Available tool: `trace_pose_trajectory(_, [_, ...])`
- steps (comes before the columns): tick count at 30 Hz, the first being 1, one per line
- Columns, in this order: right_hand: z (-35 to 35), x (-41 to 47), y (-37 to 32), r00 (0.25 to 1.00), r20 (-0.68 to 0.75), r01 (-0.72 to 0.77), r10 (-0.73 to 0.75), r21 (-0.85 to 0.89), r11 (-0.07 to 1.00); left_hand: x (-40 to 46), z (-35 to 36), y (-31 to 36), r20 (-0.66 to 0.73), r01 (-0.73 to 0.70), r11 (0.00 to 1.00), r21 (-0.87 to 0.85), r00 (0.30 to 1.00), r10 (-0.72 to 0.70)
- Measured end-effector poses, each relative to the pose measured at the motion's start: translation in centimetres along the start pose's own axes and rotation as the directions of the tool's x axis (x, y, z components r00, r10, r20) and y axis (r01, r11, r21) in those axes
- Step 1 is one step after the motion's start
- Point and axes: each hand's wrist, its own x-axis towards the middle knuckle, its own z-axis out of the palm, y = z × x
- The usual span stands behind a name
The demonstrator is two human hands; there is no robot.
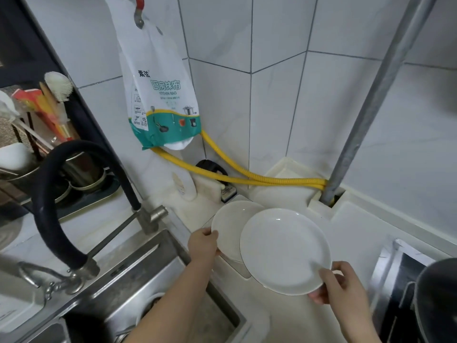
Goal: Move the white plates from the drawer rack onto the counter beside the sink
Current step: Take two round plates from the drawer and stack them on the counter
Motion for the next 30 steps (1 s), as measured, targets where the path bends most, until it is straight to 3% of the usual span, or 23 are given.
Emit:
trace_pose_trajectory(19, [4.1,4.4,-2.4,0.996,0.087,0.034,-0.029,-0.055,0.998,2.4,0.6,-0.5,-0.074,0.003,0.998,0.060,0.997,0.001])
trace_pose_trajectory(24, [7.2,6.2,-3.0,0.989,0.141,0.044,-0.033,-0.076,0.996,2.4,0.2,-0.4,-0.015,0.009,0.998,0.069,1.000,-0.008])
trace_pose_trajectory(30, [10.6,7.4,-3.5,0.985,0.174,0.039,-0.018,-0.122,0.992,2.3,-0.7,0.6,0.011,0.044,0.997,-0.061,0.999,-0.043])
